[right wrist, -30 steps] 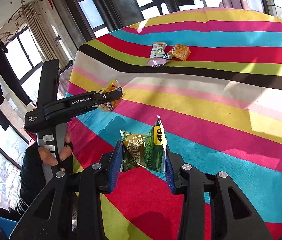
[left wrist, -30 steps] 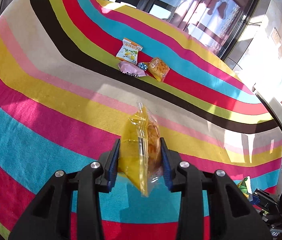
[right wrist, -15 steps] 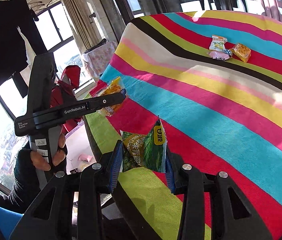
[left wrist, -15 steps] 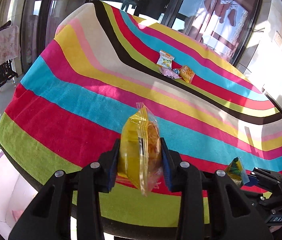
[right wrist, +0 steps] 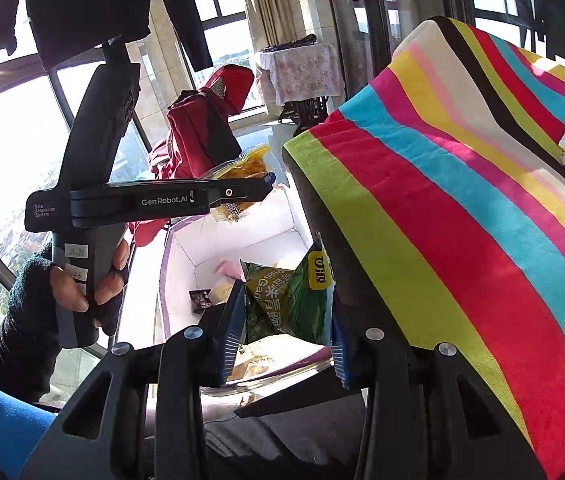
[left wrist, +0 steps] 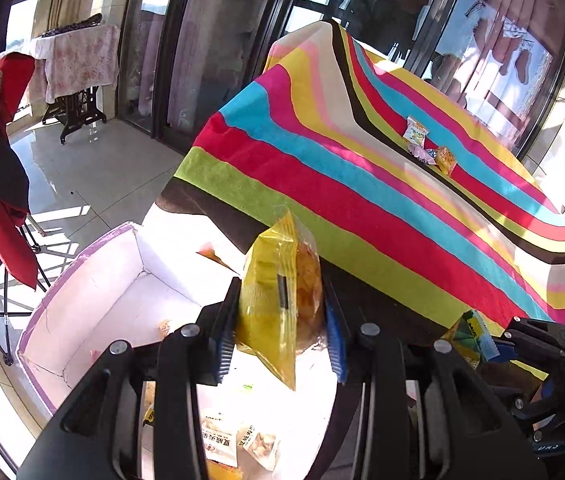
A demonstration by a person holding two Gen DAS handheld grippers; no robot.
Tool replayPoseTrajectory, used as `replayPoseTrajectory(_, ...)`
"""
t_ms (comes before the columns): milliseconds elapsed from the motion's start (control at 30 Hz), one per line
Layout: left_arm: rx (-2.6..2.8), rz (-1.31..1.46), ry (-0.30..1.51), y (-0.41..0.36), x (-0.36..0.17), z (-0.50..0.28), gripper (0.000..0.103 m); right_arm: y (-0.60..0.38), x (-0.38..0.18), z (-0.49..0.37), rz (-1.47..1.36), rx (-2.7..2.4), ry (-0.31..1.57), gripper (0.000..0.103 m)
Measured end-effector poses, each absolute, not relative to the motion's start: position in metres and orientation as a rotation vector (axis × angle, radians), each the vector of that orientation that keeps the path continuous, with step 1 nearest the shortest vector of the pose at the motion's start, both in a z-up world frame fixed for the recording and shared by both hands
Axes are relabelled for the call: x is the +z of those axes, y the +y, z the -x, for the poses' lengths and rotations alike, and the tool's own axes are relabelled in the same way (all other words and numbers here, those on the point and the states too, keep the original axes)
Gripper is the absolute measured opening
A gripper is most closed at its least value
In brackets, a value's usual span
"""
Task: Organize snacks
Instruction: 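Open both tools over the white box to drop the bags, then move both tools back from the box to the table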
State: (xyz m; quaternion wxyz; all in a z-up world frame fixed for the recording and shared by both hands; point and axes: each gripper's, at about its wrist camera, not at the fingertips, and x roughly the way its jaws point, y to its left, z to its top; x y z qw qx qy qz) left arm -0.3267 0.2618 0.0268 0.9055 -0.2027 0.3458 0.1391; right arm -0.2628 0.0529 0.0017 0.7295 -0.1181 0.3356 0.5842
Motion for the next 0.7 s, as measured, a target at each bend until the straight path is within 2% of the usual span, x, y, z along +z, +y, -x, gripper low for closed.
replayPoseTrajectory(433,0.478,0.494,0.832,0.303,-0.027,0.366,0.038,0.117,-0.029,0.319,0.522,1.447,0.767,0.040)
replayPoseTrajectory(500,0.517,0.505,0.834,0.308,-0.030,0.366,0.040,0.122,-0.030,0.318,0.528,1.463,0.772,0.041)
replayPoseTrajectory(533,0.552,0.500,0.835,0.310,-0.030,0.366,0.047,0.122,-0.031,0.318,0.520,1.475,0.770,0.044)
replayPoseTrajectory(567,0.604,0.484,0.837,0.312,-0.030,0.366,0.073,0.121,-0.031,0.318,0.512,1.482,0.772,0.052)
replayPoseTrajectory(600,0.655,0.466,0.830,0.313,-0.028,0.367,0.094,0.121,-0.031,0.317,0.503,1.479,0.772,0.073)
replayPoseTrajectory(633,0.698,0.454,0.816,0.313,-0.025,0.368,0.097,0.118,-0.029,0.316,0.490,1.466,0.762,0.079)
replayPoseTrajectory(700,0.763,0.428,0.792,0.312,-0.017,0.367,0.100,0.112,-0.026,0.310,0.453,1.458,0.758,0.079)
